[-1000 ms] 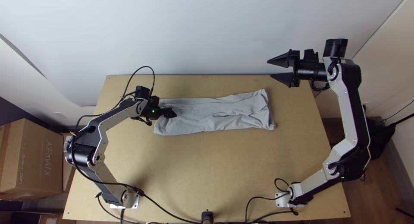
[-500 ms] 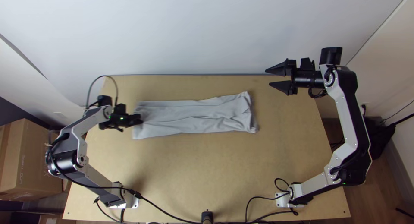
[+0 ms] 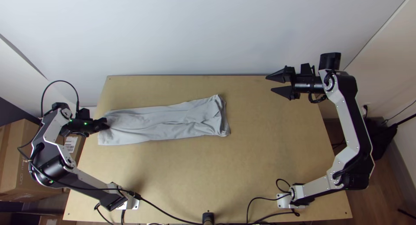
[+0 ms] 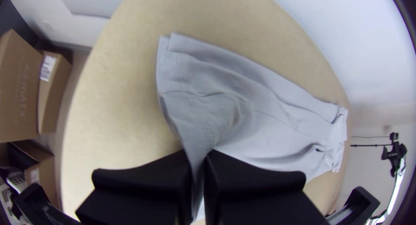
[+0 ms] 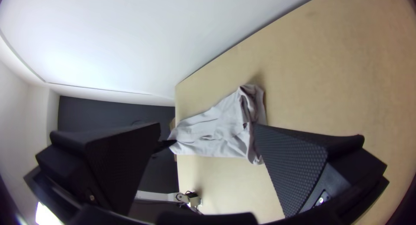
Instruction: Fold the t-shirt
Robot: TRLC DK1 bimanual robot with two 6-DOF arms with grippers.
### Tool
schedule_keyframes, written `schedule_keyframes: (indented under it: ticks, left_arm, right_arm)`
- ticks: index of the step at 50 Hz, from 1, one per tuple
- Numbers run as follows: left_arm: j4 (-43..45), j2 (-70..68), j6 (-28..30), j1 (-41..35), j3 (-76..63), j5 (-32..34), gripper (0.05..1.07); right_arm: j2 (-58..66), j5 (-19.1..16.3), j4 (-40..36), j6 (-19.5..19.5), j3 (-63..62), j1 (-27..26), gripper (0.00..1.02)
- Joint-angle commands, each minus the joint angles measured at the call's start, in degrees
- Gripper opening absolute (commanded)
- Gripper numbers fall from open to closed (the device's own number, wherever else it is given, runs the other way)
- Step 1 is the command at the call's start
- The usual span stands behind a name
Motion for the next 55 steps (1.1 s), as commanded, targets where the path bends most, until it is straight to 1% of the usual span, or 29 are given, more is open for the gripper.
schedule_keyframes:
  ticks: [1, 4, 7, 10, 11, 16, 20, 23, 27, 34, 38, 41, 45, 55]
  left_arm:
    - [-1.2, -7.4, 1.9, -4.1, 1.6, -4.7, 0.08]
    - [-1.1, -10.2, 1.7, -7.4, 1.6, -7.8, 0.08]
    - [-1.0, -12.6, 0.4, -12.3, 1.7, -13.6, 0.08]
    - [-1.5, -14.7, -1.6, -16.8, 2.4, -15.5, 0.08]
    - [-1.4, -15.2, -2.0, -18.3, 2.5, -17.2, 0.08]
    - [-0.5, -16.1, -3.8, -27.7, 2.8, -28.5, 0.08]
    - [0.4, -15.9, -4.7, -35.6, 3.0, -39.1, 0.08]
    - [1.1, -15.6, -4.8, -40.9, 3.6, -43.8, 0.08]
    - [0.1, -13.5, -6.7, -46.5, 6.4, -47.7, 0.08]
    - [-5.9, -7.3, -11.5, -54.5, 14.3, -54.3, 0.08]
    - [-7.4, -4.9, -12.4, -58.7, 17.6, -56.7, 0.08]
    - [-7.7, -3.1, -12.6, -61.6, 20.1, -60.0, 0.08]
    - [-8.5, -1.2, -12.8, -64.9, 23.1, -62.0, 0.08]
    - [-10.4, 4.9, -13.5, -72.1, 31.2, -62.4, 0.08]
  right_arm:
    - [-2.5, 2.7, -0.2, -2.2, -1.6, 0.8, 0.98]
    - [-2.9, 3.8, -0.2, -2.4, -1.9, 1.0, 0.98]
    - [-3.5, 4.4, -0.2, -2.6, -2.4, 1.0, 0.98]
    - [-4.2, 4.5, -0.2, -2.9, -3.1, 0.8, 0.98]
    - [-4.5, 4.7, -0.2, -3.1, -3.3, 0.8, 0.98]
    - [-6.0, 5.0, -0.2, -3.3, -4.7, 0.4, 0.98]
    - [-7.1, 5.1, -0.2, -3.7, -6.0, -0.5, 0.98]
    - [-7.9, 5.1, -0.2, -3.9, -6.8, -1.1, 0.98]
    - [-9.0, 5.1, -0.2, -4.1, -8.1, -2.1, 0.98]
    - [-10.8, 5.1, -0.2, -4.8, -10.5, -3.2, 0.98]
    - [-11.9, 5.1, -0.2, -5.3, -11.9, -3.6, 0.98]
    - [-12.5, 5.1, -0.2, -5.4, -12.7, -3.8, 0.98]
    - [-13.3, 5.1, -0.2, -5.7, -13.7, -4.4, 0.98]
    - [-14.6, 5.0, -0.2, -6.3, -15.4, -5.6, 0.98]
